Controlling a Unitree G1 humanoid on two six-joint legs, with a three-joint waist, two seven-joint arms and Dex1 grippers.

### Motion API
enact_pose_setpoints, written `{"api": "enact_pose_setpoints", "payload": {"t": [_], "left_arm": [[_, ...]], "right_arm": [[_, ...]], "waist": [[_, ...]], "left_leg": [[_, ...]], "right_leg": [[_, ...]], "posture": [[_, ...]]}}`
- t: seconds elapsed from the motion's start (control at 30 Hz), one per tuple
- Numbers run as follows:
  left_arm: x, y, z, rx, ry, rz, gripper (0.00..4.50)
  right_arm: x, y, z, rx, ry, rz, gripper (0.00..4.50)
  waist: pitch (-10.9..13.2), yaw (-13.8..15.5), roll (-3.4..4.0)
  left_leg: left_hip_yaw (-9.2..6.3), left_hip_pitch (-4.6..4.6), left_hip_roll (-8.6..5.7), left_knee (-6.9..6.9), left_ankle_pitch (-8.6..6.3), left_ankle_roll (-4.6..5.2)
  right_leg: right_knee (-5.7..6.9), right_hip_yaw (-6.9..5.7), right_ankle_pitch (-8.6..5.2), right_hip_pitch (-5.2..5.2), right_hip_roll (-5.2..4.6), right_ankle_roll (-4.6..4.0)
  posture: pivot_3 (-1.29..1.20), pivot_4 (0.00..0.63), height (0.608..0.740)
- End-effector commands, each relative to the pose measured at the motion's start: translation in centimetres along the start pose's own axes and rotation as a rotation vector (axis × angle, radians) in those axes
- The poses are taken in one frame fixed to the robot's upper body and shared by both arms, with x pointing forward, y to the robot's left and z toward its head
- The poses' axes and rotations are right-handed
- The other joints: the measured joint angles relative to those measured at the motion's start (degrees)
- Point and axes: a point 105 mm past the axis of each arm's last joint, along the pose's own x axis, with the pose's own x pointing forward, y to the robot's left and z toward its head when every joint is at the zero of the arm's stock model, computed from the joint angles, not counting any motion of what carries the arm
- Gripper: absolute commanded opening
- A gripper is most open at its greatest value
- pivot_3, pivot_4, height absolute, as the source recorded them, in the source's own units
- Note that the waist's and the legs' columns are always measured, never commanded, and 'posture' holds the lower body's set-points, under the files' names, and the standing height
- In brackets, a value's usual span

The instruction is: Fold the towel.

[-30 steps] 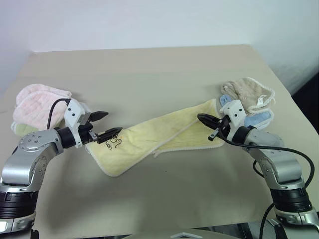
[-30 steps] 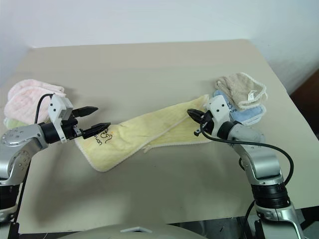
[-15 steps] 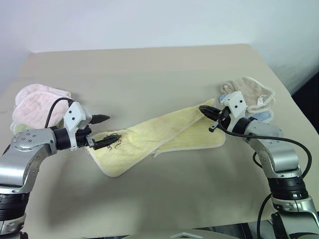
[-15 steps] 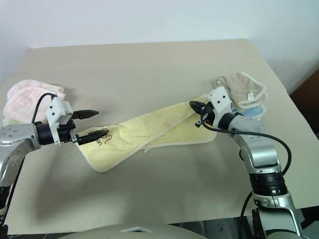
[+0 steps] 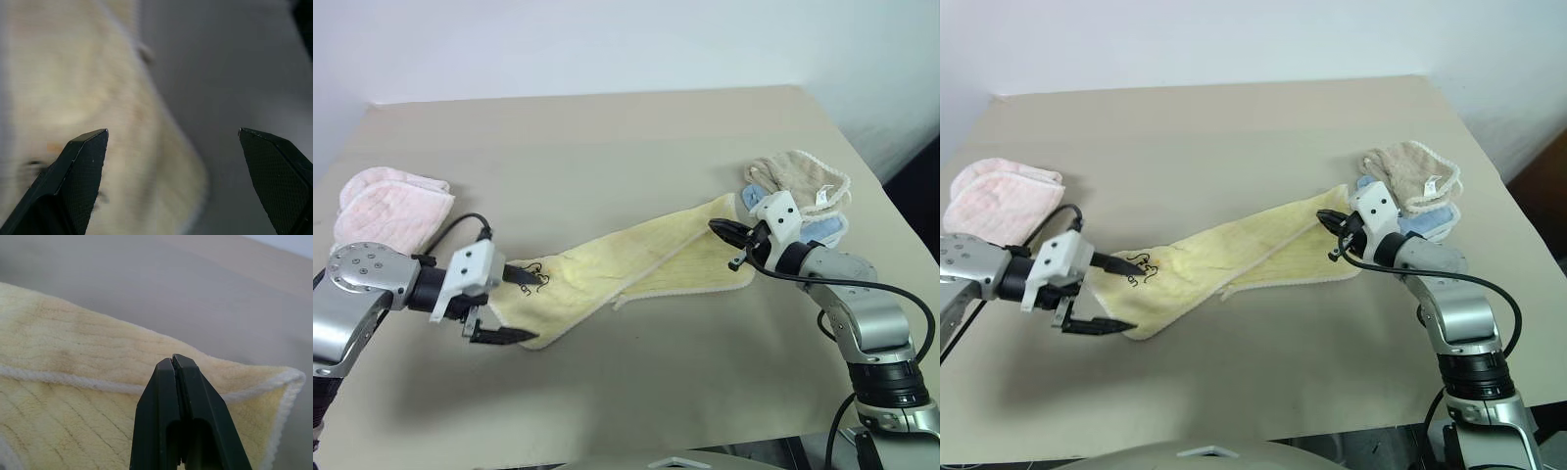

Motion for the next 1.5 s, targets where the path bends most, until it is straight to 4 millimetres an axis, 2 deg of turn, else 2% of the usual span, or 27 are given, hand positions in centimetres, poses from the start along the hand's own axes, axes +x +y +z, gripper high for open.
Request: {"api": "enact_pose_setpoints", "payload": {"t": [0.03,0.43,0.87,1.07,1.3,1.5], "left_arm": [[-0.1,-0.6,-0.2,0.09,0.069,-0.064,4.47],[0.7,-1.1,-3.4,0.173,0.235,-0.12,4.47],[2.1,0.0,-4.6,0.183,0.261,-0.084,4.47],[2.4,1.2,-4.5,0.196,0.228,-0.025,2.53],[2.6,1.3,-4.3,0.193,0.215,-0.028,0.13],[2.8,0.7,-4.0,0.17,0.187,-0.049,0.04]], "right_arm": [[-0.4,0.4,1.3,-0.027,-0.031,0.019,0.0],[-1.1,1.4,0.9,0.001,-0.008,0.03,0.0],[-1.8,1.8,1.0,0.012,0.006,0.027,0.0],[-2.2,1.6,1.1,0.01,0.012,0.014,0.0],[-2.3,1.5,1.2,0.01,0.011,0.01,0.0],[-2.1,1.1,1.3,-0.003,0.01,0.004,0.0]], "waist": [[0.0,0.03,0.0],[0.0,0.38,0.0],[-0.05,0.56,0.07],[-0.09,0.57,0.14],[-0.1,0.46,0.14],[-0.1,0.42,0.14]], "left_leg": [[0.0,-0.01,0.0,0.0,0.0,-0.01],[0.01,-0.58,0.01,0.05,0.03,0.03],[0.0,-0.52,-0.03,0.15,0.04,0.05],[0.0,-0.41,-0.03,0.22,0.04,0.06],[0.01,-0.38,-0.03,0.22,0.04,0.06],[0.02,-0.38,-0.03,0.22,0.04,0.06]], "right_leg": [[0.0,0.0,0.0,0.0,0.0,0.0],[0.07,-0.01,0.02,-0.61,0.02,0.02],[0.08,-0.02,0.03,-0.48,0.01,0.03],[0.11,-0.02,0.03,-0.34,0.0,0.03],[0.14,-0.02,0.12,-0.34,0.01,0.19],[0.14,-0.01,0.12,-0.34,0.01,0.19]], "posture": [[0.0,0.15,0.728],[0.0,0.15,0.728],[0.0,0.15,0.728],[0.0,0.15,0.728],[0.0,0.15,0.728],[0.0,0.15,0.728]]}}
